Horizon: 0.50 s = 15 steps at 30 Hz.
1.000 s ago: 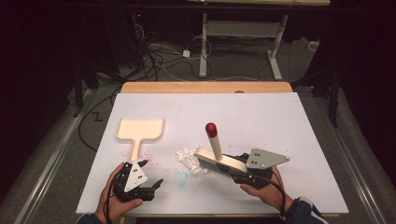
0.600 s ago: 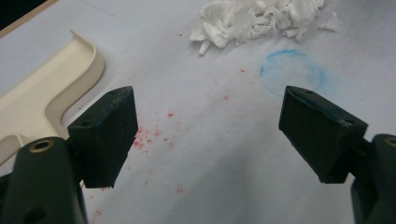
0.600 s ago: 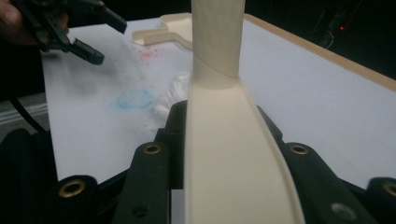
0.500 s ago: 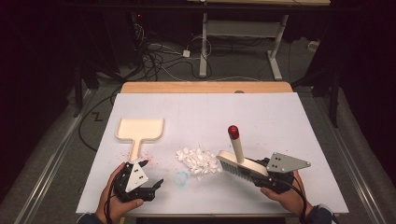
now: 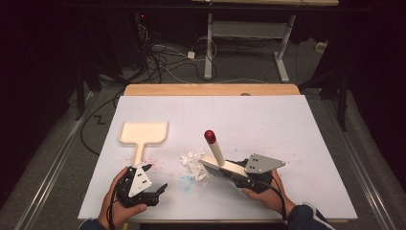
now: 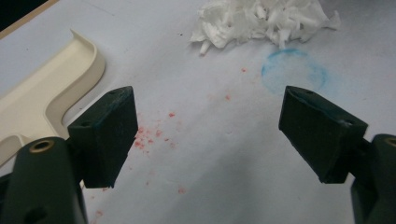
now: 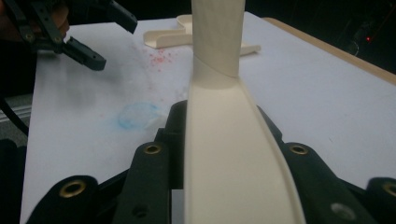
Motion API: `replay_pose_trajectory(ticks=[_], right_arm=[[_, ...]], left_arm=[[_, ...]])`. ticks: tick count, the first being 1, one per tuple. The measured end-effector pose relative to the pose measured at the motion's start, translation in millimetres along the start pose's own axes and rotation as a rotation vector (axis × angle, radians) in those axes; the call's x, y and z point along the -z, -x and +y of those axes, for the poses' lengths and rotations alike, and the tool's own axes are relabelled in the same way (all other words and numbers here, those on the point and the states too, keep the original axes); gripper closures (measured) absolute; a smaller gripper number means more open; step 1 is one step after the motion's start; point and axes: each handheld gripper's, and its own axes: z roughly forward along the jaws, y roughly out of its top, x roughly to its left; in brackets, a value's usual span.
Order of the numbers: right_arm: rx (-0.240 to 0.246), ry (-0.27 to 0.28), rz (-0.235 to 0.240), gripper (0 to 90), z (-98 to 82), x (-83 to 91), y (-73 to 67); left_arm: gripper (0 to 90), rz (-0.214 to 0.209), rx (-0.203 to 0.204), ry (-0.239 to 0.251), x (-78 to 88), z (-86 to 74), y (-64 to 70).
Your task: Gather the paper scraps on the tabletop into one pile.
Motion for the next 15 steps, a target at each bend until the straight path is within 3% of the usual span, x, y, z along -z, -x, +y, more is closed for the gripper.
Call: replay_pose_trajectory(ticks=[5,15], right_arm=[[-0.007,0.038,0.008,67.7,6.7,-1.0,3.1],[-0.02,0.074,-0.001,67.6,12.5,29.0,7.5]], left_arm=[[18.6,0.0,0.003,-0.003,0.3,-0.8,-0.2],[18.6,0.004,0.001,0.0,1.0,-0.3,0.1]])
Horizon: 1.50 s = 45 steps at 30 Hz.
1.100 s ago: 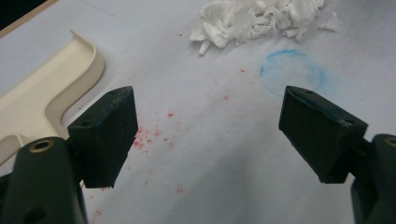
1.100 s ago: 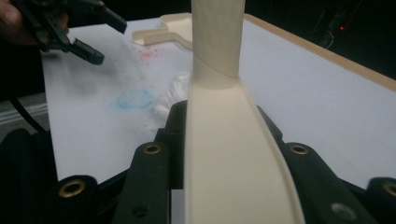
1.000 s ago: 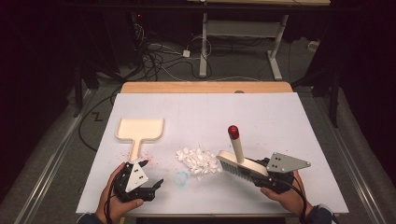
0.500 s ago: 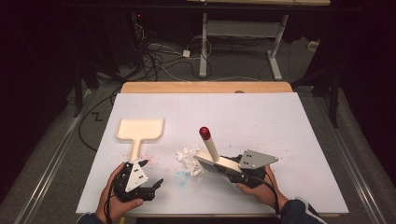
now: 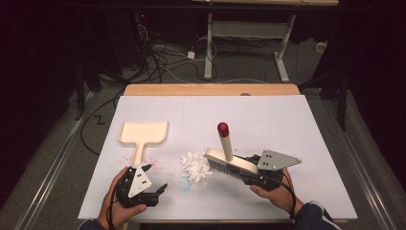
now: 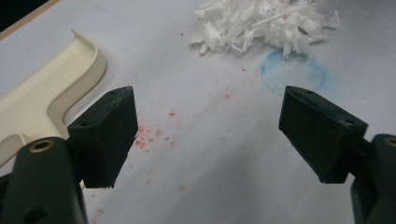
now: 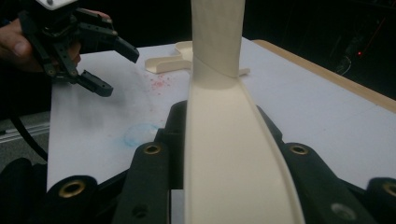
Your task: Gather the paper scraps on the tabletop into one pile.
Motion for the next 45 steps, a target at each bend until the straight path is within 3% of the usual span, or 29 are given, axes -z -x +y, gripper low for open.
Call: replay_pose_trajectory(ticks=[10,22,25,28,32,35,38,41,45], right_arm=[[0.01,0.005,0.049,67.6,3.1,18.5,-9.9],[-0.037,-0.03,0.001,67.6,-7.9,41.8,6.0],[-0.054,-0.032,0.032,67.6,-11.7,44.2,6.2],[-0.055,-0.028,0.083,67.6,-11.8,34.4,-1.1],[-0.045,-0.062,0.181,67.7,-15.1,6.3,-16.2],[-0.034,-0.079,0.22,67.7,-18.8,-13.8,-21.9],[-0.01,-0.075,0.219,67.7,-18.1,-28.1,-22.3],[0.009,-0.07,0.189,67.8,-17.1,-40.8,-16.5],[-0.012,-0.053,0.167,67.8,-18.0,-51.5,-4.4]], left_arm=[[18.6,0.007,-0.004,0.001,1.4,-0.3,0.4],[18.6,0.011,-0.026,-0.013,0.4,-0.2,2.3],[18.6,0.008,-0.027,-0.013,-0.3,0.1,2.5],[18.6,0.008,-0.023,-0.01,-0.8,0.3,1.9],[18.6,0.011,-0.014,0.0,0.2,0.5,0.8],[18.6,0.009,-0.005,0.001,0.4,-0.2,-0.9],[18.6,0.007,-0.008,0.001,0.4,-0.3,-0.9],[18.6,0.003,-0.006,0.001,0.3,-0.5,-1.0],[18.6,0.001,-0.006,-0.001,-0.1,-0.6,-1.0]])
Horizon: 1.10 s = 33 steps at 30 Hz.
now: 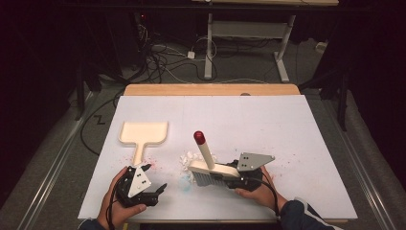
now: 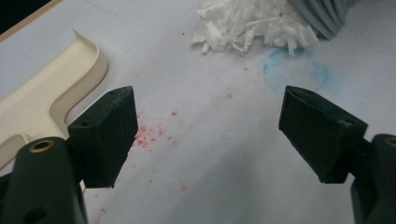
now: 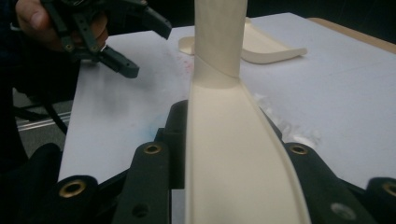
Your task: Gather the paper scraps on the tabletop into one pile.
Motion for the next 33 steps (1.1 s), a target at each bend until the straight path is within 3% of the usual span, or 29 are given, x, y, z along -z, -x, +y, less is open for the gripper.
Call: replay_pose_trajectory(ticks=[2,6,9,17,23,25,29,33], right_arm=[[0.005,0.013,-0.021,67.8,2.3,0.6,3.0],[-0.014,0.051,-0.006,67.7,7.6,13.7,6.9],[-0.011,0.044,0.004,67.7,8.2,24.9,4.2],[-0.034,0.076,-0.039,67.6,5.3,83.4,-4.3],[-0.08,0.047,-0.058,67.5,-10.4,120.4,-10.0],[-0.105,0.032,-0.061,67.5,-17.0,128.4,-11.0],[-0.165,-0.027,-0.122,67.6,-27.9,139.6,-7.8],[-0.298,-0.075,-0.128,67.6,-38.6,145.7,6.8]], left_arm=[[18.6,-0.002,0.001,0.004,0.0,-0.2,-0.1],[18.6,0.0,0.002,0.003,0.4,-0.4,0.0],[18.6,0.004,0.0,0.002,1.1,-0.2,0.6],[18.6,0.007,-0.003,-0.004,0.8,0.1,1.1],[18.6,0.012,-0.018,-0.014,-0.4,1.5,2.9],[18.6,0.012,-0.021,-0.016,-1.0,2.0,3.3],[18.6,0.009,-0.027,-0.027,-3.4,2.6,4.0],[18.4,0.005,-0.045,-0.04,-5.4,3.4,5.5]])
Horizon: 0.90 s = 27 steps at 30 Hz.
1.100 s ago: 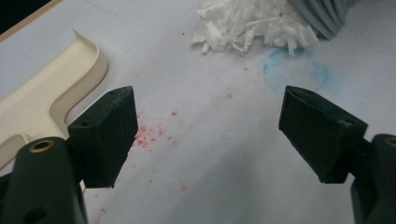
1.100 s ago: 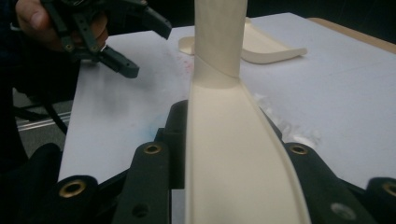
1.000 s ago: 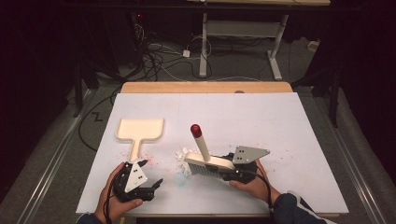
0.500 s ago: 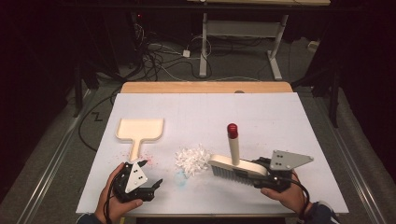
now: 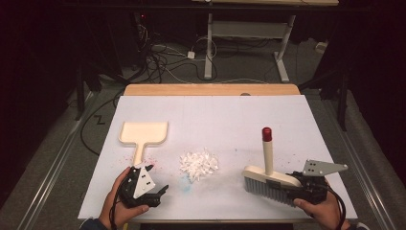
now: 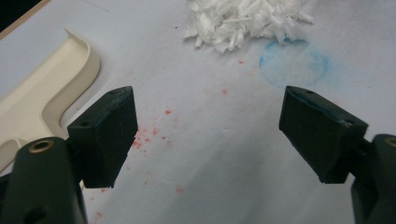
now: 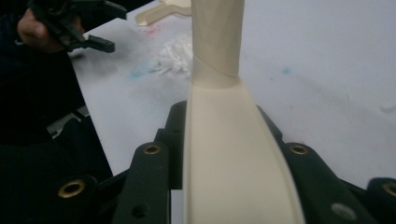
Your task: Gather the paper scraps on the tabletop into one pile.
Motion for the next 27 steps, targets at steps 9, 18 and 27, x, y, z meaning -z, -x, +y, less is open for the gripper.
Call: replay_pose_trajectory(ticks=[9,18,27], right_arm=[[-0.102,-0.099,-0.05,65.9,8.4,-6.3,38.3],[-0.121,-0.206,-0.09,58.7,26.6,-26.5,75.0],[-0.058,-0.21,-0.187,45.8,40.0,-24.0,89.8]], left_arm=[[17.5,-0.003,0.011,-0.005,-3.4,-0.7,-2.6],[17.5,-0.015,0.003,-0.016,-5.7,-0.6,-1.4],[17.5,-0.024,-0.004,-0.02,-6.8,-0.3,-0.6]])
